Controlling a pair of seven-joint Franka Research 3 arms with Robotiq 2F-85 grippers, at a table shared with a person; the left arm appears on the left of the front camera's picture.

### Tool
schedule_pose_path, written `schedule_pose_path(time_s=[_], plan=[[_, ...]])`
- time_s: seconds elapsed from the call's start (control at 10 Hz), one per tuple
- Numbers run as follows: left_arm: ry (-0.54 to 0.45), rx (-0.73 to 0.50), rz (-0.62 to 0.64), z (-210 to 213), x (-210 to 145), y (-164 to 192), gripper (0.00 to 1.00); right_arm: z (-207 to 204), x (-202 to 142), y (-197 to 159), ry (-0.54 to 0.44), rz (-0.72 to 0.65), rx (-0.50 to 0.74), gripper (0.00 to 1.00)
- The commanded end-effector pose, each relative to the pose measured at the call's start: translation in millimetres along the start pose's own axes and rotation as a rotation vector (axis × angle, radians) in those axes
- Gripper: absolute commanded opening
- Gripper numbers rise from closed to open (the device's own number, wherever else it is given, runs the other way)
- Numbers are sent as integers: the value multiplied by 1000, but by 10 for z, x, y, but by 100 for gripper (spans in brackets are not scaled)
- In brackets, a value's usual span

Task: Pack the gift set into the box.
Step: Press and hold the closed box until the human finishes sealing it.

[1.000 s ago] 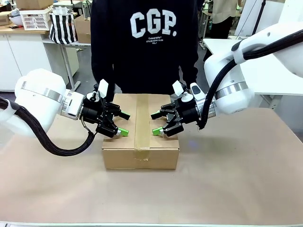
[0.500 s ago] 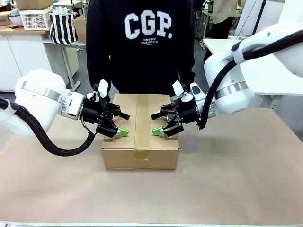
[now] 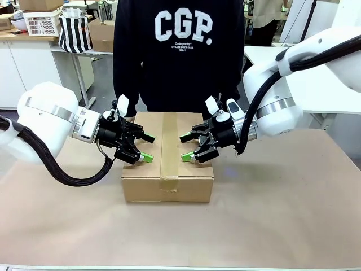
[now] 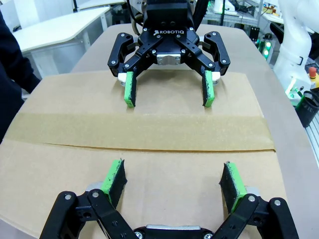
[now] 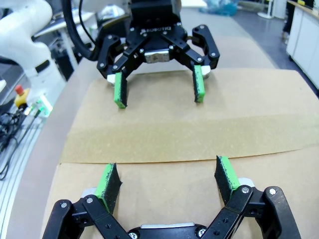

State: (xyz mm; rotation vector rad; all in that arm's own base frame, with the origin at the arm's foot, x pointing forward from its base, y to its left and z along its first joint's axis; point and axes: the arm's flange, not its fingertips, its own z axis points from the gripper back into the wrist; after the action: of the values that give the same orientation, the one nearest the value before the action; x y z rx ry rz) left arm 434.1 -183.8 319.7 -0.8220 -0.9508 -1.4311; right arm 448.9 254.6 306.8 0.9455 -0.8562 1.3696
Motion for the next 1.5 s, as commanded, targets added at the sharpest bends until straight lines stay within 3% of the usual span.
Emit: schedule_pose_path(time_s=[0.0, 0.1, 0.2, 0.3, 0.5, 0.7, 0.8, 0.9, 1.1, 1.2, 1.3, 1.4], plan=[[-3, -23, 75, 50, 13, -9, 100, 0, 0, 0, 0, 0, 0, 100], [-14, -49, 166, 187, 102, -4, 100, 69, 127, 13, 15, -142, -19, 100], [2, -38, 162, 328, 223, -26, 100, 165, 282, 66, 27, -170, -67, 100], [-31, -26, 145, 467, 363, -79, 100, 289, 441, 152, 10, -185, -79, 100], [-71, -16, 207, 856, 581, -243, 100, 672, 724, 359, -77, -374, -45, 100], [-124, -75, 441, 1349, 678, -441, 100, 1215, 803, 596, -74, -610, -66, 100], [-110, -94, 512, 1661, 689, -588, 100, 1535, 783, 769, -130, -639, -35, 100], [-92, -66, 579, 2023, 640, -736, 100, 1897, 701, 939, -252, -631, 43, 100], [-140, 8, 666, 2499, 440, -960, 100, 2394, 365, 1148, -396, -669, 20, 100], [-221, 51, 652, 2625, 316, -1014, 100, 2506, 172, 1210, -370, -676, -72, 100], [-113, -18, 629, 2355, 484, -832, 100, 2209, 603, 1037, -338, -639, 34, 100], [-113, -18, 629, 2355, 484, -832, 100, 2209, 603, 1037, -338, -639, 34, 100]])
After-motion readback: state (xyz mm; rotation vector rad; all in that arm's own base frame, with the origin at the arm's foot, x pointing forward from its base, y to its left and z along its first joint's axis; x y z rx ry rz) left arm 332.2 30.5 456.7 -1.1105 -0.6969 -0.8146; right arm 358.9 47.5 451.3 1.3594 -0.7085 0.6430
